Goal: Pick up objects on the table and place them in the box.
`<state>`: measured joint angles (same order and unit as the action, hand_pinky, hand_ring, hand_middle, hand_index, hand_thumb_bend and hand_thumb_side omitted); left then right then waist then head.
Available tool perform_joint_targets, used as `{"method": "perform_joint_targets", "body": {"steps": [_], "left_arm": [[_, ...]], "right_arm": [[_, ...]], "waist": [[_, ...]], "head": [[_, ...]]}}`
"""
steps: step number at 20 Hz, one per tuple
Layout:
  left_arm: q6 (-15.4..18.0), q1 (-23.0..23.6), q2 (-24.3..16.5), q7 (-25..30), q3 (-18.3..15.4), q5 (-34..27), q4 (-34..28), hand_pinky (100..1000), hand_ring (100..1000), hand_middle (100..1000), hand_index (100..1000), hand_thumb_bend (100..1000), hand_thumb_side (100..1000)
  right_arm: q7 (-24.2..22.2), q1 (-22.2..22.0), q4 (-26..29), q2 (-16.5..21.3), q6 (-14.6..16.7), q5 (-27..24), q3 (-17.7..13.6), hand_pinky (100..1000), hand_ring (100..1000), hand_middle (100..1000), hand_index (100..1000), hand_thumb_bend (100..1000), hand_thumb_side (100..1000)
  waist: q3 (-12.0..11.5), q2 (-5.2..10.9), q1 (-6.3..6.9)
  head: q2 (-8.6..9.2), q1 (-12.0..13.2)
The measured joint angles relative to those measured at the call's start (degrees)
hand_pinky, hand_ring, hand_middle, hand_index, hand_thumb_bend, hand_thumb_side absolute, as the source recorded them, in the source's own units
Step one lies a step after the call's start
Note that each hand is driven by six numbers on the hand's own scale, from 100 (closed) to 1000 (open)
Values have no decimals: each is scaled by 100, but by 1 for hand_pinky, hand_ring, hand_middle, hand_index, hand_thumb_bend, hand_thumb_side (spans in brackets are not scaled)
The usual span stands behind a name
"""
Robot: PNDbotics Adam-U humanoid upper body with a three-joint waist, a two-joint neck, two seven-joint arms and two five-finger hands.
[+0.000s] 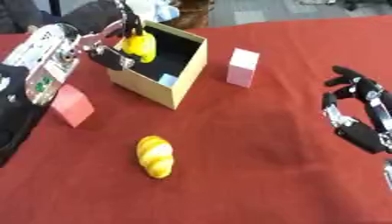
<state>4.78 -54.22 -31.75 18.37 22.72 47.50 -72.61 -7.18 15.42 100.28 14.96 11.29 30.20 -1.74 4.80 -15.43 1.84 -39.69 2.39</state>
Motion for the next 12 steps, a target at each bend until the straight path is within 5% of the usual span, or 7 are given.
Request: {"method": "perform_joint_targets", "body": {"steps": [5,12], "left_arm": [[164,48,32,166,16,-2,150,691,637,695,823,565,100],[147,186,-187,195,-183,-180,-156,691,606,654,808,555,104]], "right_arm": [[-3,0,-1,0,3,0,0,697,615,707,938,100,641],[-3,-1,-1,-1,3,0,-4,697,615,707,938,100,644]], "waist": [[6,0,0],[-29,6,0]], "head": [[0,0],[0,-5]]}}
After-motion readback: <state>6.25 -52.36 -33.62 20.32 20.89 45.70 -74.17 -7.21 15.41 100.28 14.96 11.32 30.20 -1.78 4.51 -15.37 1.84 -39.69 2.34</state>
